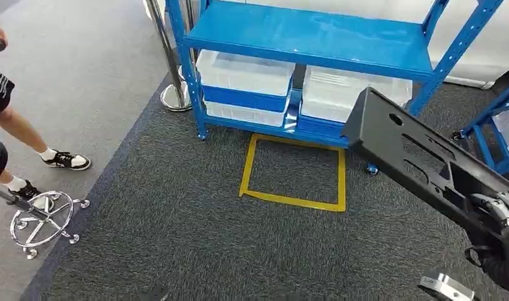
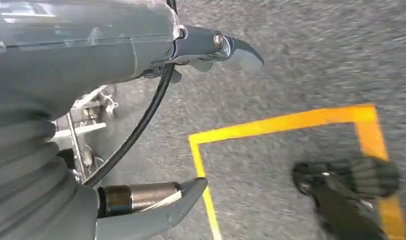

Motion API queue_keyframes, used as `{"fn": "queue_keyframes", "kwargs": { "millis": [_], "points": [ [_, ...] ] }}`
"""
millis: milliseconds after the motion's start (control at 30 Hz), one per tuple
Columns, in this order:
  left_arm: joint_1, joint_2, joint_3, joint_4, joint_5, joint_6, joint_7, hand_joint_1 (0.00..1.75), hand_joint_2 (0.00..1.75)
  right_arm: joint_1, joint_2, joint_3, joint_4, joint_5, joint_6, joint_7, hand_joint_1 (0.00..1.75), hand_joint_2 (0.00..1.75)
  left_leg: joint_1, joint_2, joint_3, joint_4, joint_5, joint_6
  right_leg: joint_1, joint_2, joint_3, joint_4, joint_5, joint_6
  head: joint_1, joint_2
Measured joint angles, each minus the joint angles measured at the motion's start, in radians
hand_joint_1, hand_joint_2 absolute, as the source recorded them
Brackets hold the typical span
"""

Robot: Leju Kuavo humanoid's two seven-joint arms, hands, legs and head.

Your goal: Take the parts from the cabinet and place them on the table.

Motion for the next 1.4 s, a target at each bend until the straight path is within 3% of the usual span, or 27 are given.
{"fn": "queue_keyframes", "kwargs": {
  "millis": [33, 67, 100, 167, 200, 267, 300, 633, 667, 700, 733, 767, 833, 867, 900, 933, 1000, 1033, 1067, 1100, 1133, 1167, 1200, 1233, 1267, 1400],
  "points": [
    [0.000, 0.000, 0.000, -0.001, 0.001, -0.002, 0.005, 0.00, 1.75, -0.006, 0.000, 0.005, 0.003, 0.000, 0.002, 0.000, 1.75, 1.75, 0.000, 0.000, -0.025, 0.010, 0.010, -0.003, 0.000, 0.000, 0.020, 0.005, 0.046, 0.001, 0.000, 0.000],
    [0.001, 0.000, 0.000, -0.002, 0.001, -0.003, 0.006, 0.00, 1.75, -0.014, 0.001, 0.010, 0.005, 0.000, 0.004, 0.000, 1.75, 1.75, 0.001, 0.000, -0.050, 0.022, 0.019, -0.005, -0.001, 0.000, 0.060, -0.030, 0.090, 0.001, 0.000, 0.000],
    [0.001, 0.000, 0.000, -0.002, 0.002, -0.003, 0.008, 0.00, 1.75, -0.022, 0.002, 0.013, 0.006, 0.000, 0.005, 0.000, 1.75, 1.75, 0.001, 0.000, -0.072, 0.036, 0.026, -0.009, -0.002, 0.000, 0.119, -0.099, 0.110, -0.001, 0.000, 0.000],
    [0.001, 0.003, 0.000, -0.006, 0.006, -0.005, 0.012, 0.00, 1.75, -0.035, 0.004, 0.019, 0.008, 0.000, 0.006, 0.004, 1.75, 1.75, -0.005, -0.005, -0.099, 0.060, 0.033, -0.018, 0.006, -0.001, 0.243, -0.280, 0.026, -0.007, 0.000, 0.000],
    [0.002, 0.004, 0.000, -0.008, 0.008, -0.007, 0.011, 0.00, 1.75, -0.040, 0.004, 0.021, 0.008, 0.000, 0.006, 0.007, 1.75, 1.75, -0.005, -0.004, -0.103, 0.063, 0.037, -0.024, 0.007, -0.001, 0.252, -0.308, 0.003, -0.012, -0.002, 0.000],
    [0.004, 0.006, 0.000, -0.010, 0.016, -0.018, 0.005, 0.00, 1.75, -0.041, 0.005, 0.029, 0.009, 0.001, 0.005, 0.011, 1.75, 1.75, -0.001, -0.004, -0.104, 0.058, 0.057, -0.039, 0.012, -0.001, 0.238, -0.305, 0.014, -0.022, -0.002, 0.000],
    [0.005, 0.008, 0.000, -0.010, 0.016, -0.020, 0.005, 0.00, 1.75, -0.040, 0.005, 0.030, 0.010, 0.001, 0.005, 0.011, 1.75, 1.75, -0.004, -0.005, -0.107, 0.058, 0.062, -0.045, 0.005, -0.001, 0.233, -0.308, 0.023, -0.029, -0.002, 0.000],
    [0.006, 0.010, 0.000, -0.010, 0.016, -0.021, 0.005, 0.00, 1.75, -0.041, 0.006, 0.032, 0.011, 0.001, 0.005, 0.011, 1.75, 1.75, -0.002, -0.006, -0.110, 0.060, 0.062, -0.047, 0.004, -0.004, 0.230, -0.309, 0.028, -0.032, 0.000, 0.000],
    [0.008, 0.010, 0.000, -0.010, 0.016, -0.022, 0.005, 0.00, 1.75, -0.043, 0.006, 0.033, 0.011, 0.001, 0.005, 0.011, 1.75, 1.75, 0.003, -0.008, -0.117, 0.071, 0.044, -0.052, 0.003, -0.006, 0.224, -0.310, 0.036, -0.037, -0.001, 0.000],
    [0.010, 0.013, 0.000, -0.011, 0.016, -0.021, 0.004, 0.00, 1.75, -0.043, 0.008, 0.037, 0.013, 0.001, 0.004, 0.017, 1.75, 1.75, 0.007, -0.008, -0.195, 0.332, -0.145, -0.071, 0.005, -0.005, 0.177, -0.304, 0.072, -0.049, -0.001, 0.000],
    [0.009, 0.021, 0.000, -0.013, 0.016, -0.019, 0.002, 0.00, 1.75, -0.042, 0.008, 0.044, 0.016, -0.007, 0.004, 0.019, 1.75, 1.75, 0.001, -0.011, 0.036, 0.031, -0.067, -0.041, 0.010, -0.007, 0.148, -0.295, 0.094, -0.036, 0.000, 0.000],
    [0.011, 0.020, 0.000, -0.013, 0.016, -0.019, 0.002, 0.00, 1.75, -0.044, 0.008, 0.044, 0.016, -0.008, 0.005, 0.020, 1.75, 1.75, -0.002, -0.011, 0.030, 0.034, -0.049, -0.041, 0.008, -0.007, 0.147, -0.297, 0.098, -0.029, -0.001, 0.000],
    [0.011, 0.021, 0.000, -0.013, 0.016, -0.020, 0.002, 0.00, 1.75, -0.043, 0.011, 0.047, 0.016, -0.008, 0.005, 0.022, 1.75, 1.75, -0.007, -0.011, 0.027, 0.029, -0.049, -0.036, 0.004, -0.008, 0.145, -0.299, 0.105, -0.019, -0.001, 0.000],
    [0.012, 0.024, 0.000, -0.013, 0.016, -0.021, 0.002, 0.00, 1.75, -0.043, 0.011, 0.047, 0.016, -0.010, 0.007, 0.024, 1.75, 1.75, -0.006, -0.010, 0.025, 0.021, -0.043, -0.028, 0.006, -0.008, 0.146, -0.303, 0.109, -0.013, -0.001, 0.000],
    [0.013, 0.023, 0.000, -0.013, 0.016, -0.022, 0.002, 0.00, 1.75, -0.044, 0.011, 0.047, 0.016, -0.011, 0.008, 0.026, 1.75, 1.75, 0.008, -0.002, 0.033, 0.000, -0.027, -0.016, 0.005, -0.005, 0.143, -0.295, 0.100, -0.010, -0.001, 0.000],
    [0.013, 0.023, 0.000, -0.013, 0.016, -0.022, 0.002, 0.00, 1.75, -0.045, 0.012, 0.047, 0.017, -0.014, 0.010, 0.027, 1.75, 1.75, 0.007, 0.002, 0.033, -0.008, -0.021, -0.008, 0.008, -0.001, 0.129, -0.268, 0.074, -0.008, 0.000, 0.000],
    [0.012, 0.023, 0.000, -0.013, 0.016, -0.022, 0.002, 0.00, 1.75, -0.045, 0.013, 0.047, 0.018, -0.018, 0.014, 0.030, 1.75, 1.75, 0.007, 0.008, 0.023, -0.007, -0.017, -0.003, 0.006, 0.003, 0.064, -0.126, -0.008, -0.001, 0.000, 0.000],
    [0.013, 0.023, 0.000, -0.013, 0.016, -0.022, 0.002, 0.00, 1.75, -0.043, 0.013, 0.047, 0.019, -0.021, 0.015, 0.032, 1.75, 1.75, 0.006, 0.012, 0.019, -0.005, -0.016, -0.002, 0.003, 0.003, 0.030, -0.053, -0.037, 0.004, 0.000, 0.000],
    [0.015, 0.023, 0.000, -0.013, 0.016, -0.022, 0.002, 0.00, 1.75, -0.041, 0.013, 0.047, 0.022, -0.025, 0.016, 0.033, 1.75, 1.75, 0.006, 0.018, 0.015, -0.001, -0.016, -0.002, 0.001, 0.003, 0.008, -0.003, -0.046, 0.009, 0.000, 0.000],
    [0.015, 0.022, 0.000, -0.013, 0.016, -0.022, 0.002, 0.00, 1.75, -0.040, 0.013, 0.047, 0.024, -0.028, 0.018, 0.034, 1.75, 1.75, 0.006, 0.025, 0.012, 0.004, -0.016, -0.003, -0.001, 0.002, 0.012, -0.007, -0.030, 0.012, 0.000, 0.000],
    [0.015, 0.022, 0.000, -0.013, 0.016, -0.022, 0.002, 0.00, 1.75, -0.040, 0.013, 0.047, 0.024, -0.031, 0.019, 0.034, 1.75, 1.75, 0.008, 0.031, 0.009, 0.011, -0.019, -0.006, -0.004, 0.000, 0.039, -0.058, 0.007, 0.016, 0.000, 0.000],
    [0.015, 0.021, 0.000, -0.013, 0.016, -0.022, 0.002, 0.00, 1.75, -0.041, 0.013, 0.047, 0.024, -0.034, 0.020, 0.034, 1.75, 1.75, 0.011, 0.037, 0.007, 0.019, -0.024, -0.011, -0.008, -0.008, 0.085, -0.145, 0.053, 0.019, 0.000, 0.000],
    [0.015, 0.020, 0.000, -0.013, 0.016, -0.021, 0.002, 0.00, 1.75, -0.042, 0.013, 0.047, 0.024, -0.035, 0.021, 0.034, 1.75, 1.75, 0.012, 0.044, 0.006, 0.030, -0.030, -0.017, -0.010, -0.030, 0.132, -0.231, 0.092, 0.022, 0.000, 0.000],
    [0.015, 0.021, 0.000, -0.013, 0.016, -0.021, 0.002, 0.00, 1.75, -0.043, 0.014, 0.047, 0.024, -0.035, 0.023, 0.034, 1.75, 1.75, 0.009, 0.049, 0.001, 0.040, -0.036, -0.023, -0.005, -0.068, 0.151, -0.274, 0.078, 0.022, 0.000, 0.000],
    [0.015, 0.021, 0.000, -0.013, 0.016, -0.021, 0.002, 0.00, 1.75, -0.045, 0.014, 0.047, 0.024, -0.038, 0.026, 0.032, 1.75, 1.75, 0.003, 0.053, -0.006, 0.057, -0.043, -0.032, 0.002, -0.054, 0.144, -0.280, 0.084, 0.005, -0.001, 0.000],
    [0.014, 0.020, 0.000, -0.013, 0.016, -0.021, -0.002, 0.00, 1.75, -0.045, 0.016, 0.047, 0.024, -0.042, 0.031, 0.032, 1.75, 1.75, 0.003, 0.084, -0.009, 0.058, -0.050, -0.049, -0.003, -0.015, 0.130, -0.279, 0.094, -0.020, -0.003, 0.000]
  ]
}}
